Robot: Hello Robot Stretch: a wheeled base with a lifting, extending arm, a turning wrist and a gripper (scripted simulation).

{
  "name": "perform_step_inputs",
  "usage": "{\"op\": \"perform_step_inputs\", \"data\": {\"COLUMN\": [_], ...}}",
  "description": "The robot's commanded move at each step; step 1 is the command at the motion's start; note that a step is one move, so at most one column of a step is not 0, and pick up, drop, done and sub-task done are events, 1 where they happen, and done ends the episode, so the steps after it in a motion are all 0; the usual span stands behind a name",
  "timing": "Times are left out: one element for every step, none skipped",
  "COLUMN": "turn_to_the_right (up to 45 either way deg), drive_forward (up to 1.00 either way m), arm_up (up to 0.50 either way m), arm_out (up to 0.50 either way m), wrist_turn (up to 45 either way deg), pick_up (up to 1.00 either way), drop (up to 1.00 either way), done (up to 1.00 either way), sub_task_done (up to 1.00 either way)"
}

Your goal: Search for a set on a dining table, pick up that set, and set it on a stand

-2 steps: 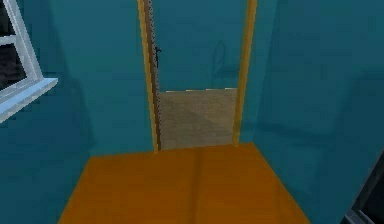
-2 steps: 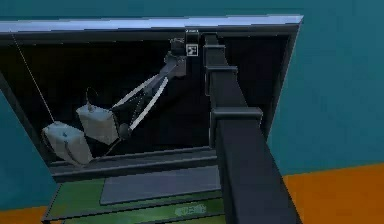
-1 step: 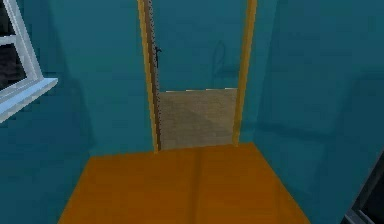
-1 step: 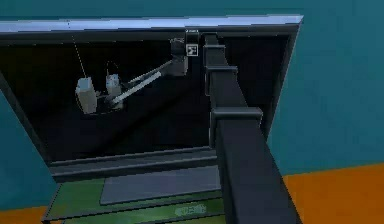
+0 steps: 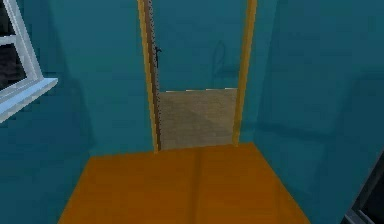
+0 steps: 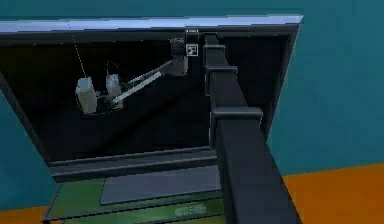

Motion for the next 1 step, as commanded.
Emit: {"op": "perform_step_inputs", "data": {"turn_to_the_right": [0.0], "drive_forward": [0.00], "arm_up": [0.00], "arm_out": [0.00], "wrist_turn": [45.0], "pick_up": [0.00], "drop": [0.00], "done": [0.00], "sub_task_done": [0.00]}}
